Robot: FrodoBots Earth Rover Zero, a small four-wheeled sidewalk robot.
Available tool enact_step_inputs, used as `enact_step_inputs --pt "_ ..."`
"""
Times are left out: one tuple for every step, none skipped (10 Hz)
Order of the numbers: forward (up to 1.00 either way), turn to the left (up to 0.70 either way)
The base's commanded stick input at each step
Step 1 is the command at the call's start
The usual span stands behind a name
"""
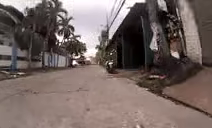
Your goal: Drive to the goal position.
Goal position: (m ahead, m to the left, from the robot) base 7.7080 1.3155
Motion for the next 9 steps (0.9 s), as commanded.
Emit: enact_step_inputs --pt "1.00 0.38" --pt "1.00 0.25" --pt "1.00 0.13" --pt "1.00 0.04" --pt "1.00 0.04" --pt "1.00 0.04" --pt "1.00 0.04" --pt "1.00 0.04" --pt "1.00 0.04"
